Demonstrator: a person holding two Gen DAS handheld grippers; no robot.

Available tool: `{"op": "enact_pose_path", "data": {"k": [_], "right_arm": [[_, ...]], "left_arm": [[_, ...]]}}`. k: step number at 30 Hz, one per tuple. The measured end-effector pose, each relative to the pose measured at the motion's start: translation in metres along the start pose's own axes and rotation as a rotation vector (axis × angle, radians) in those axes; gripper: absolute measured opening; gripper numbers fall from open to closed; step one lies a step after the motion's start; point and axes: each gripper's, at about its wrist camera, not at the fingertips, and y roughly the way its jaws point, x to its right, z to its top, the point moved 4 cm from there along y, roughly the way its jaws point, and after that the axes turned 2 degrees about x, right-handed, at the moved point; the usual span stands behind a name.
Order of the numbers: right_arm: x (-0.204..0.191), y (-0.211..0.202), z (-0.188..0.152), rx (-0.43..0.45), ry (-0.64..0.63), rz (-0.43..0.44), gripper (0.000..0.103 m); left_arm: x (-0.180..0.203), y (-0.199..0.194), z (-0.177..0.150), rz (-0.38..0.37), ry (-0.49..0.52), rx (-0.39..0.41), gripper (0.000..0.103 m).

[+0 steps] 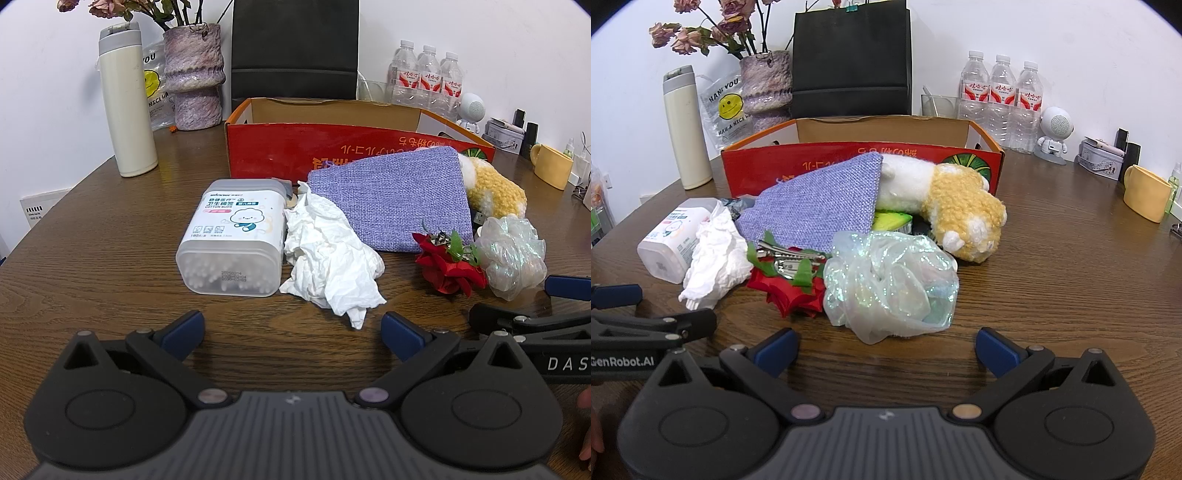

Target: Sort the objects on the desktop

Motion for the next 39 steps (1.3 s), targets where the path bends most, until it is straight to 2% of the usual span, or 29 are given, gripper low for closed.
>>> {"op": "enact_pose_path", "data": {"k": [24, 26, 30, 33, 35, 37, 38, 39], "right_arm": [[-0.002, 0.000, -0.001, -0.001, -0.007, 0.001, 0.103], [-0.002, 0.000, -0.001, -0.002, -0.012, 0.001, 0.103], [0.002, -0.002, -0.002, -0.011, -0.059, 0.065, 0.103], [0.007, -0.005, 0.001, -0.051, -0.064, 0.058, 0.101], [0.009, -0.018, 0.003, 0.021, -0.092, 0.050, 0.090], [0.006, -0.036, 0.006, 0.144, -0.152, 0.015, 0.090], [0.002, -0.044, 0.010, 0.206, -0.181, -0.024, 0.091], [-0.005, -0.051, 0.015, 0.256, -0.214, -0.026, 0.091]], "left_arm": [[0.002, 0.001, 0.002, -0.007, -0.010, 0.005, 0.103], [-0.005, -0.008, 0.001, -0.018, -0.038, 0.031, 0.103], [-0.031, -0.039, 0.013, -0.113, -0.078, 0.158, 0.103], [-0.057, -0.043, 0.032, -0.084, -0.117, 0.202, 0.103], [-0.067, -0.034, 0.041, -0.060, -0.123, 0.198, 0.103], [-0.072, -0.015, 0.048, -0.040, -0.137, 0.146, 0.103], [-0.071, -0.006, 0.050, -0.057, -0.139, 0.122, 0.103], [-0.068, 0.003, 0.053, -0.089, -0.135, 0.104, 0.103]]}}
